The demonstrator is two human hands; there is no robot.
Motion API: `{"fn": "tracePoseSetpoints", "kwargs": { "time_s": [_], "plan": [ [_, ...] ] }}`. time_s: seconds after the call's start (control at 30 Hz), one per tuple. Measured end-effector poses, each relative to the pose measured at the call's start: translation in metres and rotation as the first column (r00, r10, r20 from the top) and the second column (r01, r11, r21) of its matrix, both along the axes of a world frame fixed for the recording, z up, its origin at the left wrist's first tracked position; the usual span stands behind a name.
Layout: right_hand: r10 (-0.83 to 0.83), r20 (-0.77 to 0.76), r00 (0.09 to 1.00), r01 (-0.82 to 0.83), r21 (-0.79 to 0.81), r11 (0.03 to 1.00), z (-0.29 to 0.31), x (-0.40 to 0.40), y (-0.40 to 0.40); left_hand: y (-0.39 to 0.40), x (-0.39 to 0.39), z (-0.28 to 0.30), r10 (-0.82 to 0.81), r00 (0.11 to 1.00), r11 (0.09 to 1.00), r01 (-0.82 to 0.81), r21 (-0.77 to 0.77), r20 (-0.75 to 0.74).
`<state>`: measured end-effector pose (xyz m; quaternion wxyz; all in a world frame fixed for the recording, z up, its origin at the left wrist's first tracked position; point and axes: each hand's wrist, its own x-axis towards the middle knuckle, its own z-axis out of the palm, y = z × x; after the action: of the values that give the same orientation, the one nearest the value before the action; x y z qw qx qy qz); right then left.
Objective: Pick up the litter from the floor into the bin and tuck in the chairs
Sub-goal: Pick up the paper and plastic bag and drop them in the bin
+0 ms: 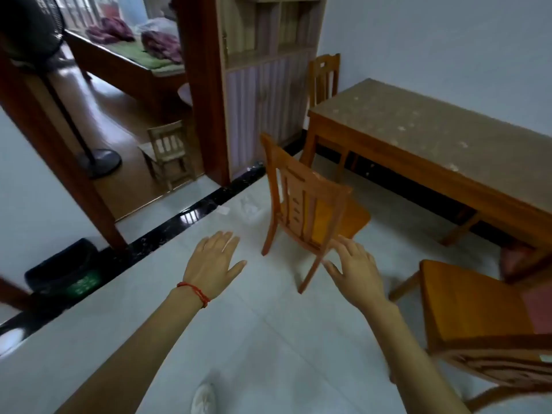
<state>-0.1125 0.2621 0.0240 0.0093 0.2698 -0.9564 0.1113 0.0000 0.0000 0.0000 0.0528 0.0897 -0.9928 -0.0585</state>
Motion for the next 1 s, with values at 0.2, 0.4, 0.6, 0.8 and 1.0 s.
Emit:
{"fn": "tracePoseSetpoints", "kwargs": {
  "time_s": [0.2, 0.4, 0.6, 0.8, 1.0],
  "plan": [
    [0.073, 0.025, 0.997, -0.071, -0.051, 0.996, -0.006, -0.023, -0.124, -0.115, -0.004, -0.005, 0.088, 0.996, 0.996, -0.088, -0.035, 0.005],
    [0.088, 0.061, 0.994, -0.084, -0.068, 0.994, -0.019, -0.045, -0.221, -0.206, -0.019, -0.003, 0.118, 0.993, 0.993, -0.118, -0.021, 0.025],
    [0.087, 0.102, 0.991, -0.082, -0.057, 0.995, -0.030, -0.087, -0.283, -0.260, -0.063, -0.009, 0.102, 0.993, 0.994, -0.103, 0.027, 0.052],
    [0.107, 0.124, 0.987, -0.097, -0.081, 0.992, -0.052, -0.161, -0.344, -0.309, -0.140, -0.024, 0.091, 0.995, 0.995, -0.093, 0.044, 0.037],
    [0.105, 0.196, 0.975, -0.081, -0.126, 0.989, -0.062, -0.246, -0.408, -0.355, -0.227, -0.028, 0.118, 0.985, 0.981, -0.136, 0.142, 0.125]
  ]
}}
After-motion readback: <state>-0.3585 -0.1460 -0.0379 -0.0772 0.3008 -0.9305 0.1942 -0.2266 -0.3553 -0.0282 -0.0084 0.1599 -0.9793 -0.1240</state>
